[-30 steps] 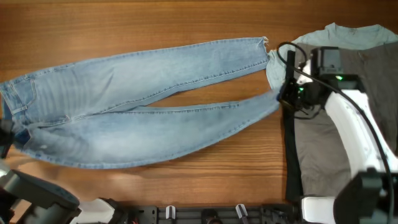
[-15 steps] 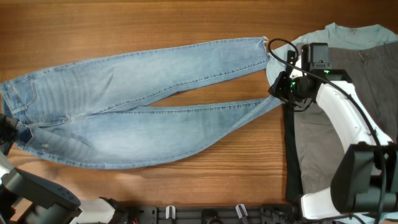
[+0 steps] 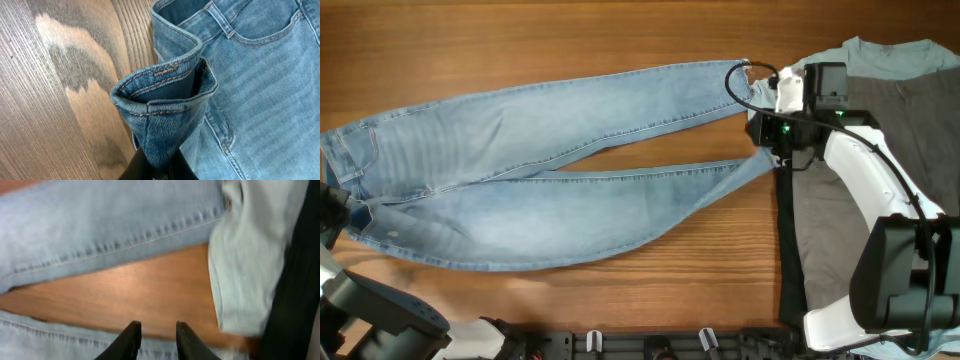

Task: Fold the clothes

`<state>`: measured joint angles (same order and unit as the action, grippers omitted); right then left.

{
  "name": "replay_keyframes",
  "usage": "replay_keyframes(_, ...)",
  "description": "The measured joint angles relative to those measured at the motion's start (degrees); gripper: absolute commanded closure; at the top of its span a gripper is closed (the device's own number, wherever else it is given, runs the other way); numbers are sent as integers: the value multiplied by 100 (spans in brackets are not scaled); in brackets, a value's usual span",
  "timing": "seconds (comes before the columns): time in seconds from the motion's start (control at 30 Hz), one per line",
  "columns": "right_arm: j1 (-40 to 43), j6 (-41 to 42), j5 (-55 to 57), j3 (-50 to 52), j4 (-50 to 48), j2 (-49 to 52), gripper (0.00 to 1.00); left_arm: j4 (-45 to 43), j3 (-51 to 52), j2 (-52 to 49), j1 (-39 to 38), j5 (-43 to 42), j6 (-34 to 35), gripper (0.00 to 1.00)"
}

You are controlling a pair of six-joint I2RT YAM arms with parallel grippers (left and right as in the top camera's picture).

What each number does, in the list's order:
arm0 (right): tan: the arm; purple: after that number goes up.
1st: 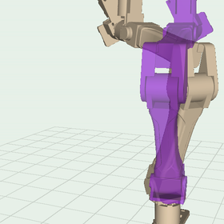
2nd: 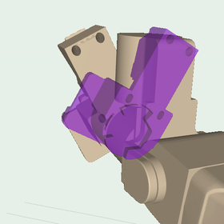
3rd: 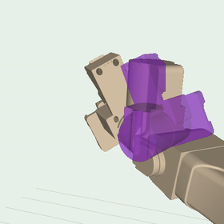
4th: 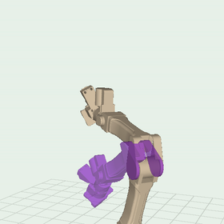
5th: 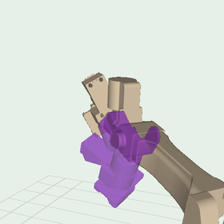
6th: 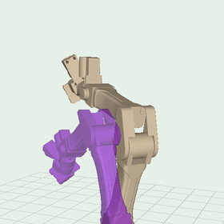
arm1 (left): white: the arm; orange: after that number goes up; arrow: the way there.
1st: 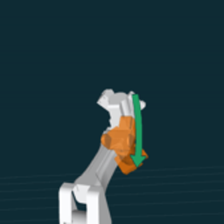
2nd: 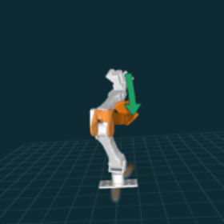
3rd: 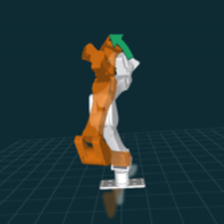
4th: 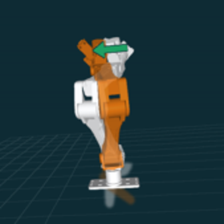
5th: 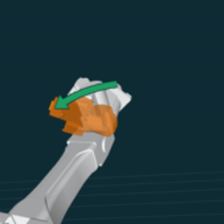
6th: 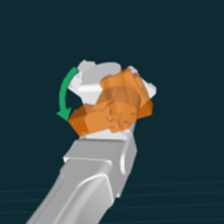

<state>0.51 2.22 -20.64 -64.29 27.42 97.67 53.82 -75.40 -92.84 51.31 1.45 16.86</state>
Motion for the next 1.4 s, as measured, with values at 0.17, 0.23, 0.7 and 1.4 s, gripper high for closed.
replay_keyframes(0.17, 0, 848, 286, 0, -188, 55, 71, 2, 0, 0, 0, -44, 0, 96)
replay_keyframes(0.23, 9, 855, 468, -2, -61, 125, 71, 2, 0, 0, 0, -46, 0, 96)
replay_keyframes(0.7, 131, 2673, 614, 1056, 2474, -356, 42, -26, 0, 0, 0, -125, 0, 93)
replay_keyframes(1.4, 131, 2122, 610, 951, 2662, -667, 96, 37, 0, 39, 68, -179, -2, 96)
